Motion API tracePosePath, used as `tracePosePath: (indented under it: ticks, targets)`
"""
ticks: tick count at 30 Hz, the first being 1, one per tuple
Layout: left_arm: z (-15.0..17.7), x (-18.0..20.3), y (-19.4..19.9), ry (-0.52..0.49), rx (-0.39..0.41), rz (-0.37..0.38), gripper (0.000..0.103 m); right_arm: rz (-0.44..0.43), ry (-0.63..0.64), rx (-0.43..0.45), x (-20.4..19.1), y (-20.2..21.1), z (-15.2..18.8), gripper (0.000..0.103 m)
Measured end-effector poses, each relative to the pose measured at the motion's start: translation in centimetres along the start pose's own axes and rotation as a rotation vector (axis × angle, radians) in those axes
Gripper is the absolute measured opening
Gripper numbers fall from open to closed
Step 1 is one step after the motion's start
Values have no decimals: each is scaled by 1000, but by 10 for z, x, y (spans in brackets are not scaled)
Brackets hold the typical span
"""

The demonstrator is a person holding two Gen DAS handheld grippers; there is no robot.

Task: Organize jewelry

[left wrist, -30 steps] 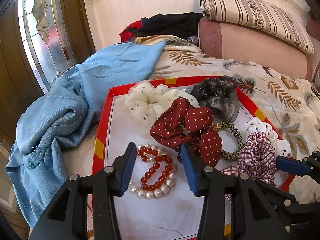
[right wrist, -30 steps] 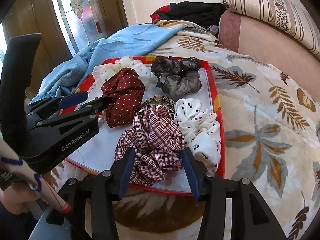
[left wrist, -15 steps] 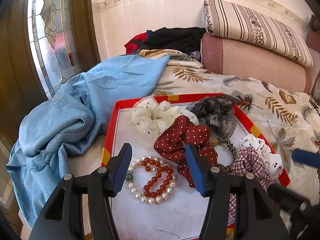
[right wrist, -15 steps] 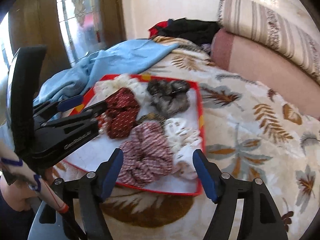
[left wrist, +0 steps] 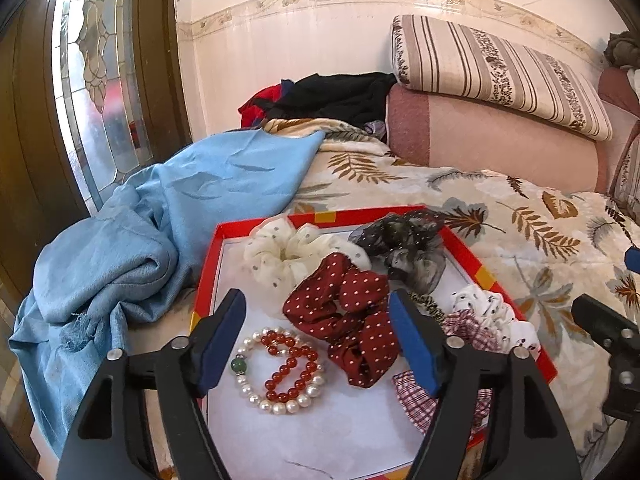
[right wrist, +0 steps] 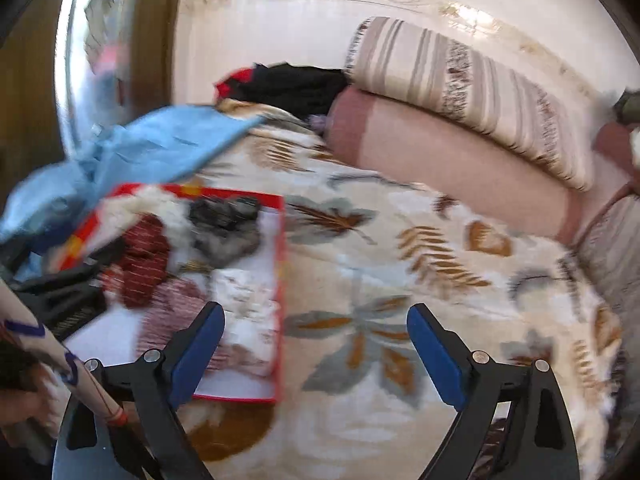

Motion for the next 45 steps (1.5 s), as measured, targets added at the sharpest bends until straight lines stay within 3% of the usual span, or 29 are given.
tracePosePath:
  ticks: [3,7,13,17,20,24,28,31,34,39,45]
  targets:
    - [-2,6,7,-4,20,15,76,65,40,-24,1,1,1,95]
    - [-3,10,19,2,51,18,84,89,56,-21,7,8,5,95]
    - [4,13,43,13,88,22,92,185,53,28,20,28,13,95]
    - [15,17,56,9,68,-40,100,212,18,41,33,40,19,95]
    - [22,24,71,-10,92,-34,103,236,-5,50,40,51,25,95]
    - [30,32,88,-30,108,-31,103,219,-20,44,43,63,37,95]
    - [42,34,94,-12,8,-29,103,212,2,43,39,73,52,95]
    - [50,31,104,-12,-71,-106,103,189,-36,52,44,88,65,95]
    - [51,30,134,-12,-17,-156,103,181,-44,65,48,107,74,95]
    - [50,37,175,-24,35,-123,103,140,-87,39,55,141,85,95]
    - [50,41,197,-14,47,-56,103,183,-102,63,57,172,91,95]
Point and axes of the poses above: each gripper's, at about its wrist camera, not at the fingertips, and y roughly against the way its jaws point, x to its right, z to its underside, the point moved 3 cm from there along -y, roughly the way its jaws point, and after that the axes turned 5 degrees about z, right-handed, at the moved point
